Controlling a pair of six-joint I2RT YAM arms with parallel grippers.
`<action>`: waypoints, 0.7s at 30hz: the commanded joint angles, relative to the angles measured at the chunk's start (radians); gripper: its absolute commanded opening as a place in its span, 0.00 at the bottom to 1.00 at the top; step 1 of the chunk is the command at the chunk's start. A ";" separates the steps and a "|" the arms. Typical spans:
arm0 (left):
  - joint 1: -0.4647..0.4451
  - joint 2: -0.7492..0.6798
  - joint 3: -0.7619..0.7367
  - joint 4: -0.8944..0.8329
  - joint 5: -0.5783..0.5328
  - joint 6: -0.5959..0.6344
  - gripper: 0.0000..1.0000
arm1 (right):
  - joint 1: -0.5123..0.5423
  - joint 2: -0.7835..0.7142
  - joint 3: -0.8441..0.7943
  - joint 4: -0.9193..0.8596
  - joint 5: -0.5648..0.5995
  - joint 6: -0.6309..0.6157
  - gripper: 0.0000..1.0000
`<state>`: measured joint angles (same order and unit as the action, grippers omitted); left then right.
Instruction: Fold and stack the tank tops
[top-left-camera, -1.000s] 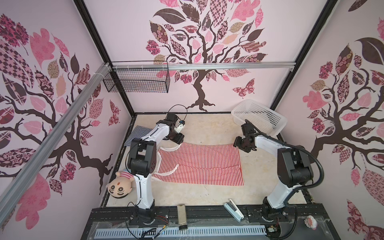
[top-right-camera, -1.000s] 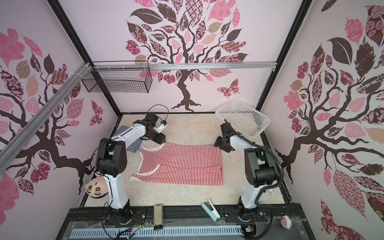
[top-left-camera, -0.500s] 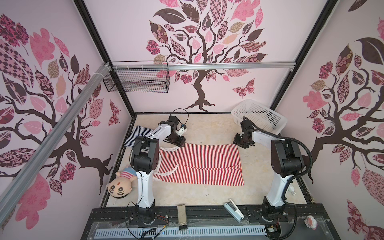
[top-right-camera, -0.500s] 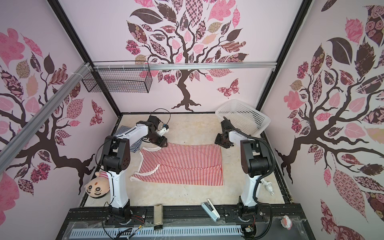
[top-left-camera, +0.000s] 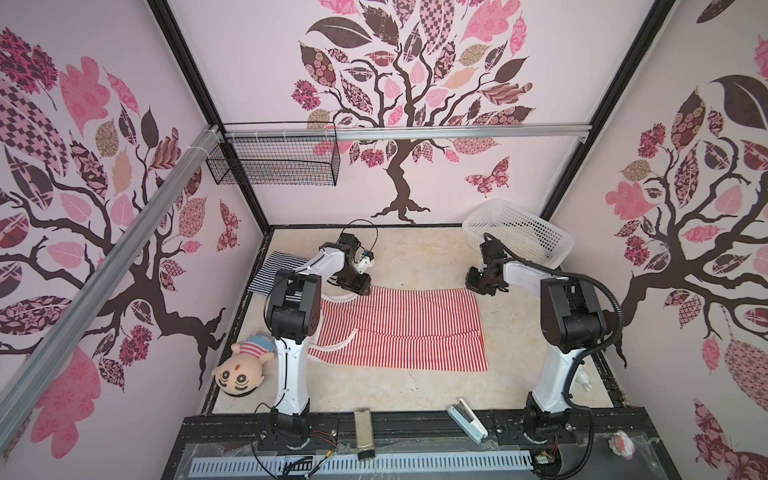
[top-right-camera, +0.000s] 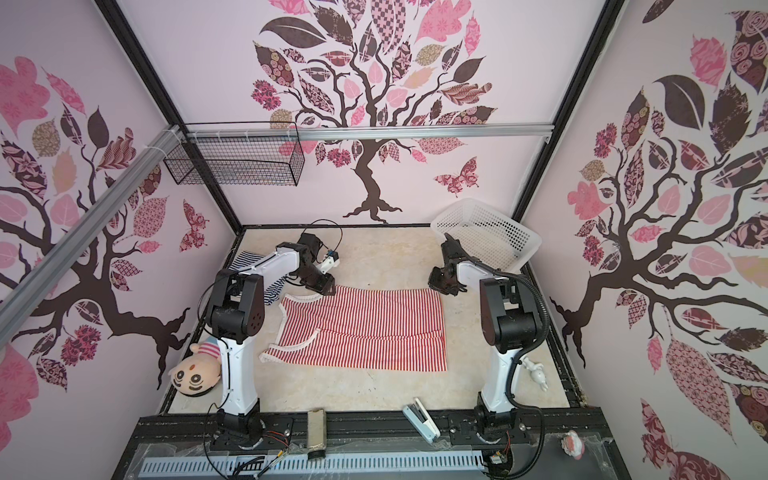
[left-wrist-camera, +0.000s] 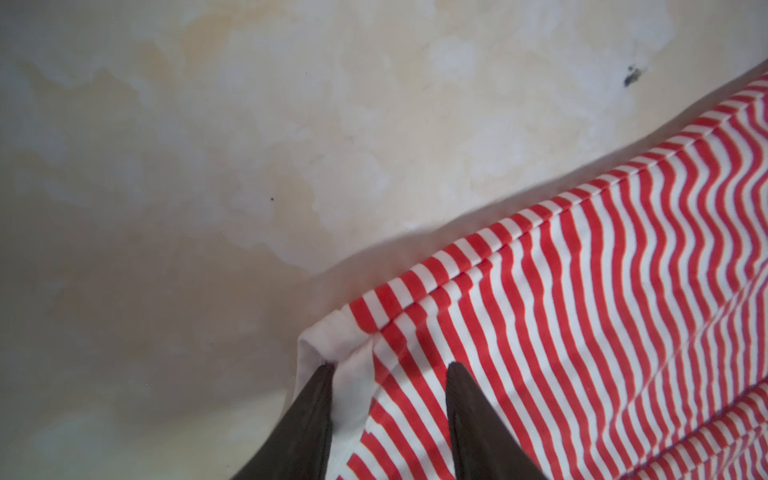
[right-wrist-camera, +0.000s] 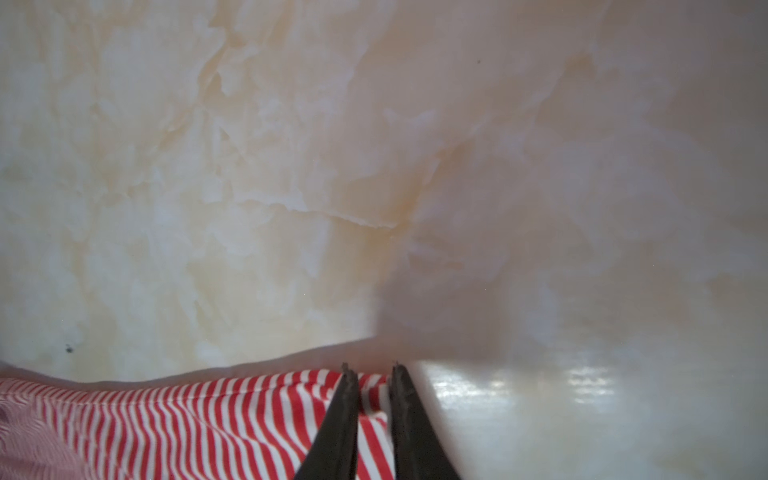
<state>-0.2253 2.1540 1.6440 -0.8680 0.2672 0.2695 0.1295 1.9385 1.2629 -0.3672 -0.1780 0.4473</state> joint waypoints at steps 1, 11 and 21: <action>0.003 0.021 0.039 -0.004 0.013 -0.001 0.46 | -0.002 -0.049 -0.004 0.005 -0.034 -0.017 0.11; 0.002 0.027 0.065 -0.019 0.029 -0.001 0.27 | -0.002 -0.128 -0.041 0.021 -0.039 -0.027 0.00; 0.002 -0.013 0.046 -0.017 0.055 -0.010 0.00 | -0.002 -0.204 -0.085 0.013 -0.031 -0.032 0.00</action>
<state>-0.2249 2.1574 1.6772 -0.8848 0.2905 0.2611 0.1295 1.7855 1.2011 -0.3454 -0.2111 0.4248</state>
